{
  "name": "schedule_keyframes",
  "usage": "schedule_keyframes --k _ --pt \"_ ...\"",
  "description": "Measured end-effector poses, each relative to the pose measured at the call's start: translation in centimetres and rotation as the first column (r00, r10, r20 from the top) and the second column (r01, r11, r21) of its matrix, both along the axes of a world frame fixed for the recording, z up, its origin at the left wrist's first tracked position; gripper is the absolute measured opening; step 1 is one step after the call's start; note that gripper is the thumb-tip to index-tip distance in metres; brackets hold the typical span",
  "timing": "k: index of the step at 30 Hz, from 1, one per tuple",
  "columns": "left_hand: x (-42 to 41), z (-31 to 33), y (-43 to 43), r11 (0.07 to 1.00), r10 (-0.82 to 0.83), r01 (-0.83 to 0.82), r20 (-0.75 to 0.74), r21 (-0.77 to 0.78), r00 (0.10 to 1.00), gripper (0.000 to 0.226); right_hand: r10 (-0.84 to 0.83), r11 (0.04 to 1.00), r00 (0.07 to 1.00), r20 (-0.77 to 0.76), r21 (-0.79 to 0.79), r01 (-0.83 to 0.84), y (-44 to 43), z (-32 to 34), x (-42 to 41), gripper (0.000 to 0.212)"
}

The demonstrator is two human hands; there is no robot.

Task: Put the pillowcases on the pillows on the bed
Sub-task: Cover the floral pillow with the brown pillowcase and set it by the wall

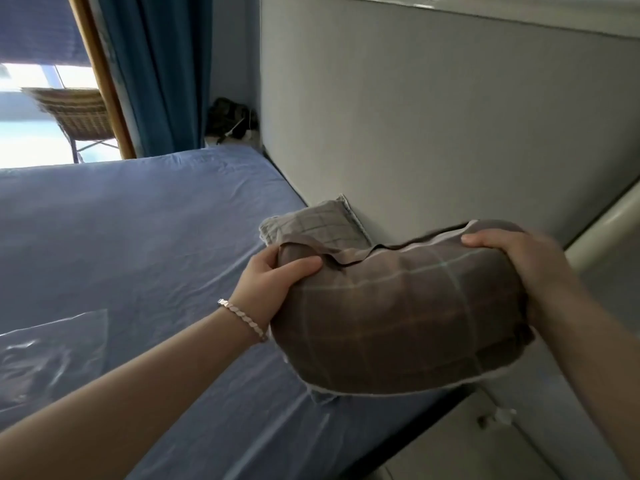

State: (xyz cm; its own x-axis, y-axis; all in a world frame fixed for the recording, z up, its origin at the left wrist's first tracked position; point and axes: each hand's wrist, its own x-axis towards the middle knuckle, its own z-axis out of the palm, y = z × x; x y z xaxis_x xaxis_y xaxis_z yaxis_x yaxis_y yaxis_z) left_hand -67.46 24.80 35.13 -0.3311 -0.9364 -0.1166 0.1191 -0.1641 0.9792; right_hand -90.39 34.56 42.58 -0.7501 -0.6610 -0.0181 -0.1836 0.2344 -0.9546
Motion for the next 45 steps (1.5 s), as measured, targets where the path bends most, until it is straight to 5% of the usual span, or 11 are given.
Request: schedule_keyframes --k 14,20,23,25,27,30,34,35,40,43,45 --pt "-13.5 -5.9 -16.9 0.950 -0.145 0.114 0.090 0.289 0.985 0.025 -0.052 0.997 0.984 0.170 0.066 0.041 -17.6 -7.1 -13.8 0.007" --pt "-15.6 -5.1 -25.8 0.939 0.067 -0.102 0.115 0.328 0.991 0.012 0.026 0.999 0.969 0.247 0.015 -0.031 -29.5 -7.5 -17.5 0.011" --pt "-16.9 -3.8 -33.0 0.886 0.155 -0.105 -0.075 0.452 0.985 0.049 0.109 0.992 0.933 0.344 0.020 -0.123 -38.9 -8.2 -19.9 0.033" --pt "-16.9 -4.8 -37.6 0.852 0.334 -0.244 -0.122 0.463 0.935 0.043 0.260 0.958 0.844 0.469 -0.016 -0.286 -44.4 -10.1 -20.6 0.041" --pt "-16.7 -8.7 -40.4 0.767 0.568 -0.571 0.104 0.292 0.816 0.012 0.323 0.907 0.840 0.435 0.112 -0.406 -47.5 -13.4 -20.6 0.052" --pt "-17.9 -15.8 -38.8 0.801 0.402 -0.522 0.382 0.293 0.832 0.008 0.398 0.764 0.898 0.189 0.473 -0.438 -45.9 -19.6 -20.8 0.083" --pt "-19.1 -21.5 -32.6 0.751 -0.103 -0.287 0.534 0.595 0.839 0.077 0.606 0.309 0.738 0.299 0.766 -0.564 -39.6 -26.2 -22.0 0.120" --pt "-19.3 -21.9 -31.4 0.724 -0.164 -0.265 0.531 0.638 0.831 0.086 0.623 0.285 0.723 0.299 0.774 -0.566 -38.4 -26.7 -22.4 0.125" --pt "-18.8 -21.6 -25.7 0.603 -0.241 -0.181 0.394 0.777 0.887 0.092 0.321 0.424 0.841 0.435 0.728 -0.539 -32.7 -27.1 -24.0 0.124" --pt "-19.3 -20.0 -25.3 0.630 -0.126 -0.258 0.425 0.732 0.897 0.092 0.328 0.442 0.873 0.360 0.758 -0.479 -33.4 -25.3 -23.4 0.103" --pt "-19.3 -18.3 -27.4 0.666 -0.016 -0.302 0.418 0.682 0.908 0.092 0.367 0.534 0.903 0.222 0.744 -0.400 -35.8 -23.1 -23.3 0.091"
